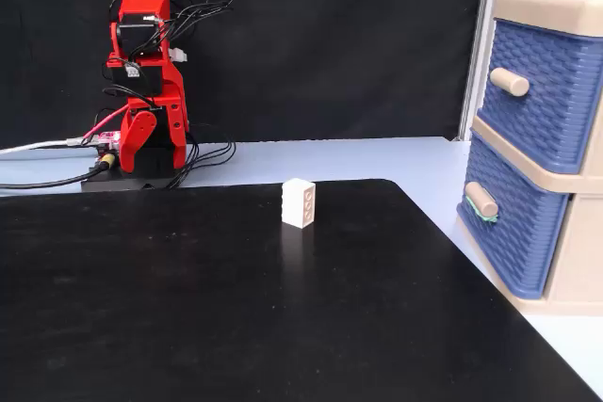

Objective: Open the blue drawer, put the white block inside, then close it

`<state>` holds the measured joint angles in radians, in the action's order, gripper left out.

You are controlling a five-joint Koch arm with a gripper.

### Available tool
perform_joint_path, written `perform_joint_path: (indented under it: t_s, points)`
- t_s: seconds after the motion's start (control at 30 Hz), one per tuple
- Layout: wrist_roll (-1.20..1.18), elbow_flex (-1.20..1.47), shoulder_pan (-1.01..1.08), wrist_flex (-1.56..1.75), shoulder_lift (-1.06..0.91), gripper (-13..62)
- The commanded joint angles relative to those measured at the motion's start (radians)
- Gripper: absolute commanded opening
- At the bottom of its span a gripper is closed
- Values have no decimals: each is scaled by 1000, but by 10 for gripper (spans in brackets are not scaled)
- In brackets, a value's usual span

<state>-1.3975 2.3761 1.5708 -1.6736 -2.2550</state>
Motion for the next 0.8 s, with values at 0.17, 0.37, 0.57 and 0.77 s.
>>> perform_joint_path:
  t_s: [0.17, 0.37, 0.57, 0.77]
  points:
    - [-8, 58, 6, -35, -91, 347]
    - [-23, -245, 8, -48, -94, 342]
    - [-115, -836, -12, 94, 46, 341]
    - [-410, -894, -258, 311, 175, 341]
